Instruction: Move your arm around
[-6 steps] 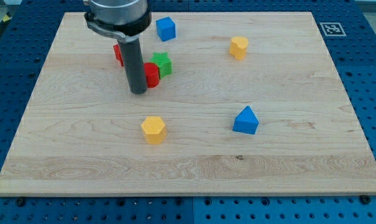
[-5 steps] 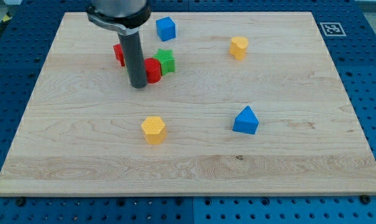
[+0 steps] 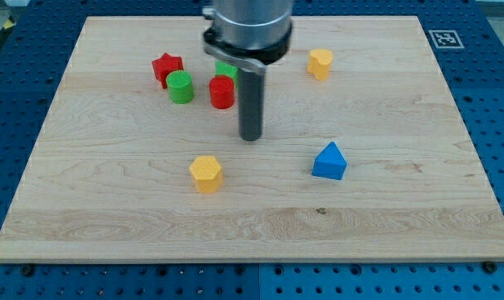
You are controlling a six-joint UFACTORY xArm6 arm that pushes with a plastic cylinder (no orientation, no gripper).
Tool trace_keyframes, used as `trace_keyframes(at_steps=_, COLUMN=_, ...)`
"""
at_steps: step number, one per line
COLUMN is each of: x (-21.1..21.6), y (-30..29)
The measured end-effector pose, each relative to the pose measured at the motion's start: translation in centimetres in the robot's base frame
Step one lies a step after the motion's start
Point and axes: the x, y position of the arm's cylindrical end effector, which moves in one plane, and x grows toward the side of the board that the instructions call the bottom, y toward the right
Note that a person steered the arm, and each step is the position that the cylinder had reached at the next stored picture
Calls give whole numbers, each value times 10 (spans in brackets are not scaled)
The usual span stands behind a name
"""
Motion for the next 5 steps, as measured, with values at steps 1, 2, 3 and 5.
trace_keyframes(at_steps=1, x=0, y=-3)
trace_keyframes(at_steps=2, x=2, y=-3)
trace_keyframes(at_steps=3, x=7, y=-3)
trace_keyframes(at_steps=5, x=20, y=-3)
